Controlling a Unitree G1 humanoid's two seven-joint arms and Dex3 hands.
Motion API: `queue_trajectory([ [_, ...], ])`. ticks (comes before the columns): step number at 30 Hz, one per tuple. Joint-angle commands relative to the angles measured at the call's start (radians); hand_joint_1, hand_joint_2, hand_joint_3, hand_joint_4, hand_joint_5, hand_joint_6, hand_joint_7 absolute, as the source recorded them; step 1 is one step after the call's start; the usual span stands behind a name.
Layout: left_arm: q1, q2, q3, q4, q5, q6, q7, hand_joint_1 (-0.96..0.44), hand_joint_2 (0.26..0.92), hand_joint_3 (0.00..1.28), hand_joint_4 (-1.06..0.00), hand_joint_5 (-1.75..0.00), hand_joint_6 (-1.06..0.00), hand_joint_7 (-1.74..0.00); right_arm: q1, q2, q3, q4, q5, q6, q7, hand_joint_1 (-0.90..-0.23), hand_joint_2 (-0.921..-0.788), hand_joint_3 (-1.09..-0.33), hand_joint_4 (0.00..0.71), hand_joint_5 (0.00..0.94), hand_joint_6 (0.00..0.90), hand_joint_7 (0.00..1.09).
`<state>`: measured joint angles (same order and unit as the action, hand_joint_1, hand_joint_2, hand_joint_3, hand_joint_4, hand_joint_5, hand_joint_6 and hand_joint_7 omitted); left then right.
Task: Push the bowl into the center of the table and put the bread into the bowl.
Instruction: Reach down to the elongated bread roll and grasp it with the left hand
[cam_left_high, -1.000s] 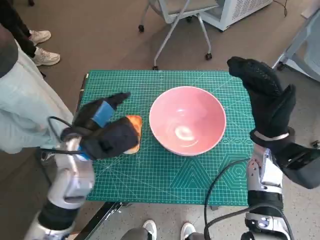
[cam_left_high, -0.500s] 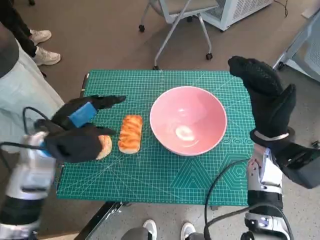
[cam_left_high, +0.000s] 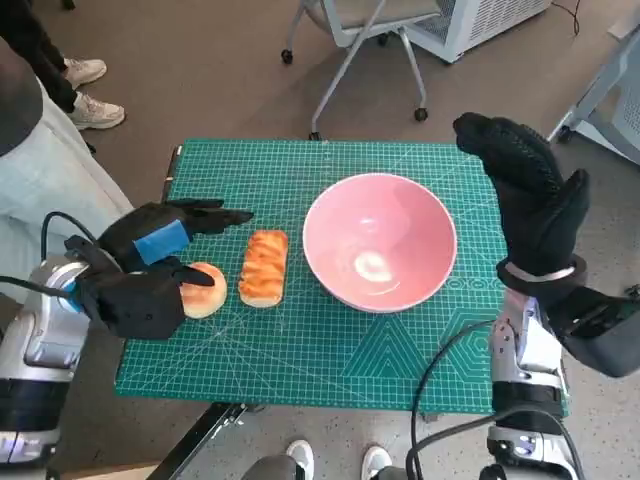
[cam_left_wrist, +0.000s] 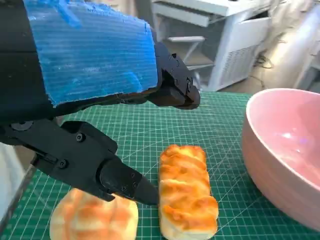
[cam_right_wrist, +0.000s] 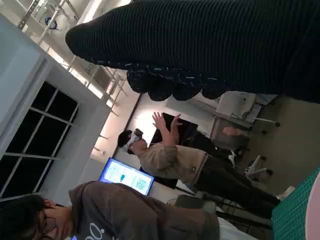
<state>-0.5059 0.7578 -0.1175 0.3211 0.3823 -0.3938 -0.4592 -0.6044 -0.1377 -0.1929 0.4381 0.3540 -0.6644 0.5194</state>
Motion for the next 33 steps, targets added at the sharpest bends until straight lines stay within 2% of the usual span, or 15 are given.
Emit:
queue_trajectory([
  [1,-0.063,0.032,-0.035,0.133,0.059,-0.191,0.074,-0.16,0.744,0.00,-0.33,-0.01,-0.46,-0.02,0.017,-0.002,-0.002,0.008,0.009,0.006,0.004,-0.675,-0.921,-0.755,0.197,0.001,0.101,0.44],
  [7,-0.138,0.049,-0.091,0.282,0.191,-0.373,0.216,-0.24,0.722,0.00,-0.36,-0.01,-0.51,-0.03,0.016,-0.002,-0.003,0.011,0.011,0.009,0.005,-0.669,-0.921,-0.754,0.198,0.001,0.103,0.44],
  [12,-0.193,0.054,-0.141,0.372,0.297,-0.455,0.326,-0.29,0.715,0.00,-0.37,-0.01,-0.53,-0.03,0.018,-0.004,-0.003,0.010,0.011,0.011,0.007,-0.666,-0.921,-0.754,0.198,0.001,0.104,0.44],
  [16,-0.222,0.052,-0.176,0.413,0.361,-0.478,0.388,-0.32,0.711,0.00,-0.38,-0.01,-0.54,-0.03,0.020,-0.005,-0.002,0.005,0.010,0.013,0.005,-0.665,-0.921,-0.755,0.198,0.001,0.105,0.44],
  [27,-0.251,0.037,-0.229,0.442,0.420,-0.476,0.456,-0.38,0.705,0.00,-0.38,0.00,-0.53,-0.01,0.017,-0.005,-0.005,0.012,0.006,0.008,0.001,-0.670,-0.921,-0.755,0.198,0.001,0.107,0.44],
  [33,-0.253,0.004,-0.250,0.440,0.405,-0.452,0.432,-0.38,0.711,0.00,-0.38,0.00,-0.53,-0.01,0.016,-0.008,-0.007,0.014,0.010,0.011,0.003,-0.667,-0.921,-0.757,0.199,0.001,0.108,0.43],
])
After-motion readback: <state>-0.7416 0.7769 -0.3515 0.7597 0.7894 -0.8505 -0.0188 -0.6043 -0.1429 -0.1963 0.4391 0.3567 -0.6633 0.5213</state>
